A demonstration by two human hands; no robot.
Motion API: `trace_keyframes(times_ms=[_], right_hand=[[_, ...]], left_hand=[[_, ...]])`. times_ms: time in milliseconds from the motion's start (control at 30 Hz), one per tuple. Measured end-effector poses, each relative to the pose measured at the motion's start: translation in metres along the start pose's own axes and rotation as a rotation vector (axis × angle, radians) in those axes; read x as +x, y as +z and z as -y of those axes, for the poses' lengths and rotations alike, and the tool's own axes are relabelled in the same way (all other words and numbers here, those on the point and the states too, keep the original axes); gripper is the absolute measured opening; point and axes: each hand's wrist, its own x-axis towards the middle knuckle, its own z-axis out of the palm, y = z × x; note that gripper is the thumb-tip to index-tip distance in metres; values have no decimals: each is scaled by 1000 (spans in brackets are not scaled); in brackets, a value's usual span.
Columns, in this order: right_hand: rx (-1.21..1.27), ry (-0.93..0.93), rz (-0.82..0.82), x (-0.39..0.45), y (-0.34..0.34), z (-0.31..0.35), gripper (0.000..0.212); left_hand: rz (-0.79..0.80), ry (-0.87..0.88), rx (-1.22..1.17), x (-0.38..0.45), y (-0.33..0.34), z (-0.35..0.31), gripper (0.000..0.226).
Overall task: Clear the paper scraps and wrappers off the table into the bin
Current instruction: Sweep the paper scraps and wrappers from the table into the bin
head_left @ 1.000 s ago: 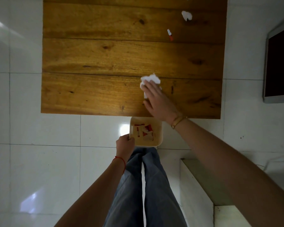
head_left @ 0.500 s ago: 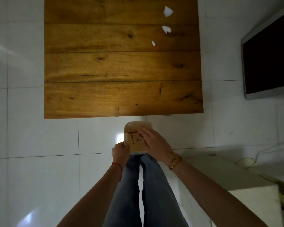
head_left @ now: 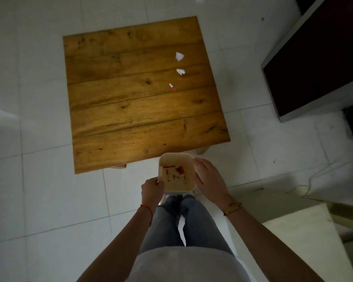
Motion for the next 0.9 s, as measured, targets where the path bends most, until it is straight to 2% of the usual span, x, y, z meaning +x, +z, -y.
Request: trace_keyframes(times_ms=[133, 467, 700, 900], right_hand=[[37, 57, -144, -14, -28, 8, 35], [80, 303, -289, -31, -103, -20, 34], [124, 378, -323, -21, -167, -91, 40], [92, 348, -304, -2, -258, -179, 40]], left_hand=[[6, 102, 66, -15, -15, -29, 44], [102, 295, 110, -31, -5, -113, 36], [144, 300, 164, -22, 46, -200, 20], [111, 277, 148, -19, 121, -293, 26]])
